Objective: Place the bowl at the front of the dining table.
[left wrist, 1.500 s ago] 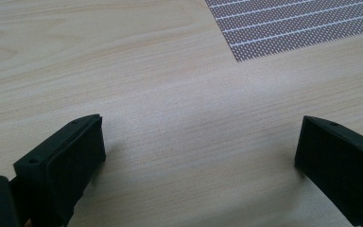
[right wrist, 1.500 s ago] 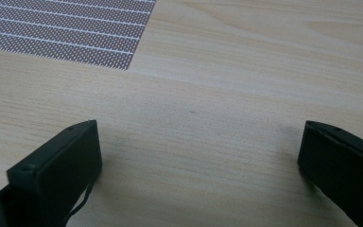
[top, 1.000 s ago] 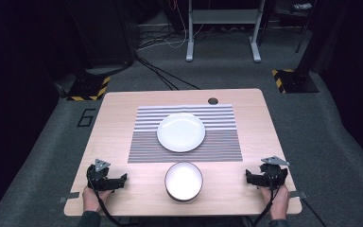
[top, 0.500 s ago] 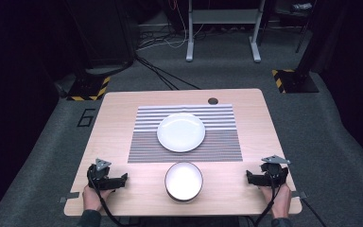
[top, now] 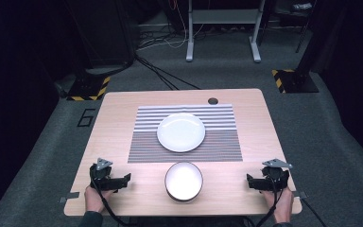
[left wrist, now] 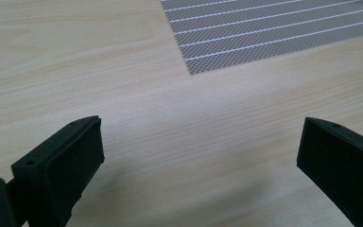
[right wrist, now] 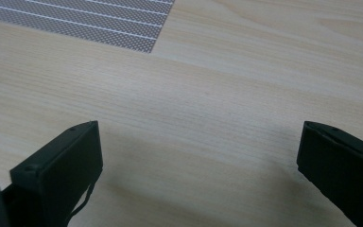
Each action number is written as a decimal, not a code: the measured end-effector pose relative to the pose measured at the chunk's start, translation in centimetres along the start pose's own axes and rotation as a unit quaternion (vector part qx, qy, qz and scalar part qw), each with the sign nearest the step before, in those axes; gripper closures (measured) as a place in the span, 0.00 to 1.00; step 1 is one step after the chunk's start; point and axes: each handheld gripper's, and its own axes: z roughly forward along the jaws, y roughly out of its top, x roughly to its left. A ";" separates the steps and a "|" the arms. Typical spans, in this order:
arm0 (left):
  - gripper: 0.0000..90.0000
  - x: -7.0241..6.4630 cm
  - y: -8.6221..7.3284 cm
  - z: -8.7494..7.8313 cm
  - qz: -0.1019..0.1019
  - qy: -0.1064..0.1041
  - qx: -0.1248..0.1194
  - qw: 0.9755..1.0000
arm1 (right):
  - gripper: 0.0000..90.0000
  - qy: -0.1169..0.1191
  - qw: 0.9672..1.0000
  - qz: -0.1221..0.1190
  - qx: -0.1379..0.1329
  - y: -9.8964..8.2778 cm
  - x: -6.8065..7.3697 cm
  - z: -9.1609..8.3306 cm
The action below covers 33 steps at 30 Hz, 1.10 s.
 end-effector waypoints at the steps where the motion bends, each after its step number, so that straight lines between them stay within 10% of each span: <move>1: 0.01 -0.3 0.2 -0.1 0.003 -0.002 -0.002 1.000 | 0.00 0.001 1.000 -0.003 -0.001 0.0 0.2 -0.2; 14: 0.01 -3.4 2.2 -1.8 0.056 -0.033 -0.015 0.998 | 0.01 0.024 0.999 -0.030 -0.031 1.4 2.8 -2.6; 33: 0.02 -5.8 3.8 -2.6 0.079 -0.066 -0.027 0.994 | 0.02 0.053 0.995 -0.065 -0.055 3.3 5.5 -4.2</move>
